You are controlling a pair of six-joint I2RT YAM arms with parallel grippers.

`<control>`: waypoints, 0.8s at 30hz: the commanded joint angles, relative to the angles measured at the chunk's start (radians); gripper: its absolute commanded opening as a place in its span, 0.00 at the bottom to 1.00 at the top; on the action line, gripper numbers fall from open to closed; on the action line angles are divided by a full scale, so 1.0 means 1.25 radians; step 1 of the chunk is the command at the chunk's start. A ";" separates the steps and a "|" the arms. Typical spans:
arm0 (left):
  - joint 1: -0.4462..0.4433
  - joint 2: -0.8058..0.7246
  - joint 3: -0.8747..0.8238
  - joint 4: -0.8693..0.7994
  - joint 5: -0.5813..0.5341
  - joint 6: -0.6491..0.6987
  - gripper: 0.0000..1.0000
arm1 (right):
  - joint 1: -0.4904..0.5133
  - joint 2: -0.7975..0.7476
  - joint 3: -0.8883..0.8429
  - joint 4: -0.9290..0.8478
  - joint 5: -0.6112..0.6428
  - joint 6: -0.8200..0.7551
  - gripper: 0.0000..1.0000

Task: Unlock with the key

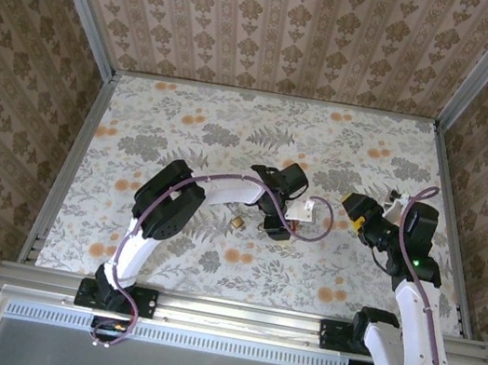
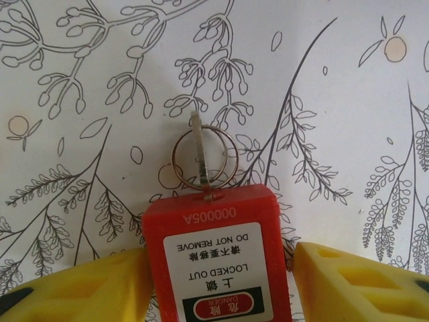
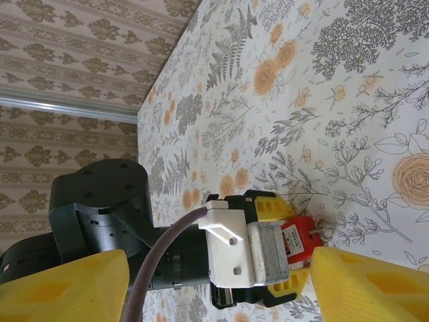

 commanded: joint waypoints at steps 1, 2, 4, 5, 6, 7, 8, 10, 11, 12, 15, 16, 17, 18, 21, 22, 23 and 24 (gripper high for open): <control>-0.009 0.060 -0.008 -0.055 0.007 -0.016 0.58 | -0.005 -0.017 0.017 -0.014 -0.017 0.004 0.73; -0.008 0.056 -0.011 -0.051 0.004 -0.018 0.59 | -0.005 -0.019 0.018 -0.016 -0.017 0.003 0.73; -0.009 0.044 -0.011 -0.047 0.009 -0.022 0.60 | -0.005 -0.023 0.019 -0.019 -0.019 0.004 0.73; -0.009 0.031 -0.011 -0.045 0.015 -0.026 0.64 | -0.005 -0.024 0.017 -0.019 -0.018 0.004 0.73; -0.010 0.013 -0.016 -0.035 0.018 -0.030 0.65 | -0.005 -0.025 0.017 -0.019 -0.019 0.004 0.73; -0.009 -0.010 -0.026 -0.020 0.020 -0.036 0.66 | -0.006 -0.025 0.017 -0.020 -0.017 0.003 0.73; -0.008 -0.037 -0.039 0.000 0.020 -0.041 0.68 | -0.005 -0.025 0.018 -0.021 -0.016 0.004 0.73; -0.001 -0.090 -0.060 0.034 0.018 -0.057 0.95 | -0.005 -0.024 0.018 -0.019 -0.013 0.004 0.73; 0.006 -0.116 -0.072 0.048 0.016 -0.067 1.00 | -0.004 -0.024 0.017 -0.019 -0.011 0.003 0.73; 0.011 -0.137 -0.083 0.061 0.013 -0.075 1.00 | -0.004 -0.023 0.017 -0.021 -0.010 0.002 0.73; 0.023 -0.197 -0.127 0.100 -0.018 -0.090 1.00 | -0.004 -0.025 0.014 -0.025 -0.008 -0.003 0.73; 0.024 -0.217 -0.151 0.127 -0.041 -0.094 1.00 | -0.003 -0.027 0.011 -0.026 -0.003 -0.005 0.73; 0.026 -0.234 -0.176 0.152 -0.065 -0.101 1.00 | -0.002 -0.026 0.008 -0.030 0.005 -0.009 0.73; 0.026 -0.254 -0.198 0.178 -0.090 -0.110 1.00 | 0.000 -0.027 0.006 -0.036 0.010 -0.013 0.73; 0.033 -0.336 -0.279 0.266 -0.160 -0.160 1.00 | 0.019 -0.034 0.009 -0.057 0.042 -0.029 0.73; 0.035 -0.373 -0.309 0.299 -0.190 -0.184 1.00 | 0.033 -0.039 0.017 -0.063 0.058 -0.037 0.73; 0.037 -0.411 -0.340 0.328 -0.228 -0.208 1.00 | 0.049 -0.043 0.032 -0.075 0.082 -0.047 0.73; 0.039 -0.444 -0.361 0.348 -0.268 -0.227 1.00 | 0.068 -0.045 0.051 -0.085 0.106 -0.060 0.74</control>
